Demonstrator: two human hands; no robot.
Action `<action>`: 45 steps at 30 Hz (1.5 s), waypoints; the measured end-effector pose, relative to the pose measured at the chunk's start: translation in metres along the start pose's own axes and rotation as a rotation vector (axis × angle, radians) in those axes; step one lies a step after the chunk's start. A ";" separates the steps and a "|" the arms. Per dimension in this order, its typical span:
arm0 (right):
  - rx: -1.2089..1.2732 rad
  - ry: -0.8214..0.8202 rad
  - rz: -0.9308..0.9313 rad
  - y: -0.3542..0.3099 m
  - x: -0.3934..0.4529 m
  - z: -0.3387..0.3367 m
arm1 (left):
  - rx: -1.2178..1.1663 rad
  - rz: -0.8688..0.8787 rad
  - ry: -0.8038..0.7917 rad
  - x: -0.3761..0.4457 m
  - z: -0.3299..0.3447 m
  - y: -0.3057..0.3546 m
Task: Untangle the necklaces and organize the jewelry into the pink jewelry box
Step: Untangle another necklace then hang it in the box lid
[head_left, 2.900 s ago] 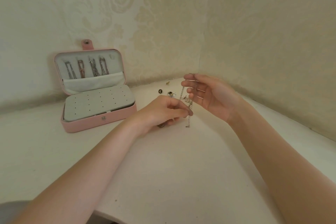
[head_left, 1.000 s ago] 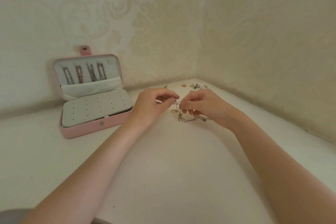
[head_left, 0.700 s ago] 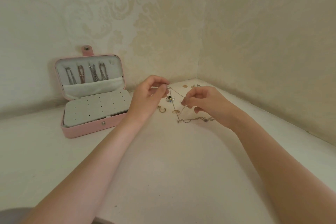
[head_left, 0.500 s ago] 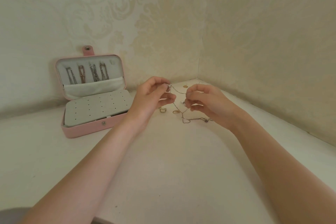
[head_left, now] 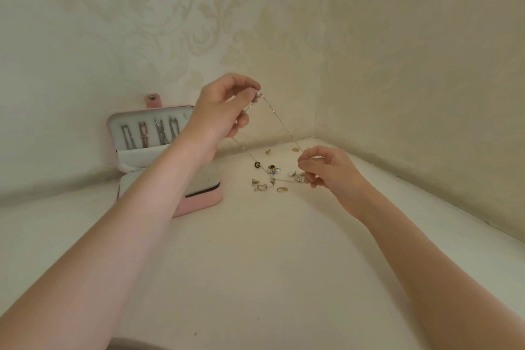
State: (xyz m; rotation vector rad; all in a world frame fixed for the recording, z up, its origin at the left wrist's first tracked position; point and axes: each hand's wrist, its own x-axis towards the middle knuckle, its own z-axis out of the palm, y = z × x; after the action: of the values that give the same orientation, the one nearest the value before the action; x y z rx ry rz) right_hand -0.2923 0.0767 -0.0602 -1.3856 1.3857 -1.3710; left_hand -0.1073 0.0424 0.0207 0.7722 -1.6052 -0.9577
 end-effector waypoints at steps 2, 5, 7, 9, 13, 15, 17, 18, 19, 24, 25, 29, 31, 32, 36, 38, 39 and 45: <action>-0.007 -0.011 0.008 0.002 -0.001 0.002 | 0.058 0.041 0.013 0.003 -0.004 0.010; -0.040 -0.026 0.038 0.005 -0.001 0.004 | 0.148 0.096 0.034 0.005 -0.009 0.022; -0.028 -0.035 0.054 0.007 -0.001 0.005 | 0.205 0.135 0.037 0.007 -0.012 0.029; 0.030 -0.051 0.068 0.008 -0.002 0.005 | 0.281 0.167 0.041 0.008 -0.015 0.032; 0.337 -0.062 0.073 0.004 -0.003 0.003 | 0.410 0.208 0.074 0.008 -0.018 0.030; 0.386 -0.048 0.068 0.002 -0.003 0.003 | 0.409 0.188 0.087 0.007 -0.019 0.028; 0.243 -0.073 0.062 0.002 -0.004 0.005 | 0.358 0.142 0.071 0.005 -0.017 0.028; 0.144 -0.099 0.057 0.003 -0.005 0.009 | 0.312 0.104 0.059 0.004 -0.015 0.028; 0.059 -0.125 0.049 0.003 -0.006 0.012 | 0.252 0.056 0.049 0.003 -0.013 0.029; -0.227 -0.148 -0.024 0.003 -0.002 0.020 | 0.084 -0.098 0.003 -0.001 0.003 0.025; -0.325 -0.107 -0.081 0.002 -0.001 0.021 | 0.090 -0.106 0.001 -0.002 0.005 0.023; -0.266 0.086 -0.372 -0.014 -0.006 0.027 | 0.112 -0.142 0.006 -0.002 0.011 0.015; -0.079 -0.005 -0.387 -0.025 -0.013 0.032 | 0.117 -0.161 0.010 -0.001 0.014 0.014; -0.067 -0.083 -0.373 -0.028 -0.016 0.034 | 0.118 -0.170 0.008 -0.001 0.015 0.014; -0.212 -0.443 -0.204 -0.022 -0.021 0.040 | 0.089 -0.181 0.012 0.000 0.018 0.015; -0.249 -0.534 -0.147 -0.018 -0.021 0.041 | 0.079 -0.167 0.054 0.003 0.014 0.016; -0.257 -0.548 -0.140 -0.018 -0.021 0.040 | 0.088 -0.156 0.083 0.005 0.010 0.017; -0.079 -0.582 -0.147 -0.026 -0.023 0.029 | 0.278 -0.203 0.261 0.014 -0.038 0.005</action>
State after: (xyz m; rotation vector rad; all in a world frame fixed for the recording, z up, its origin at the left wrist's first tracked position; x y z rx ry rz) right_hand -0.2559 0.0975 -0.0439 -1.7864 0.9704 -0.8923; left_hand -0.0738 0.0253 0.0359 1.2200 -1.4640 -0.7449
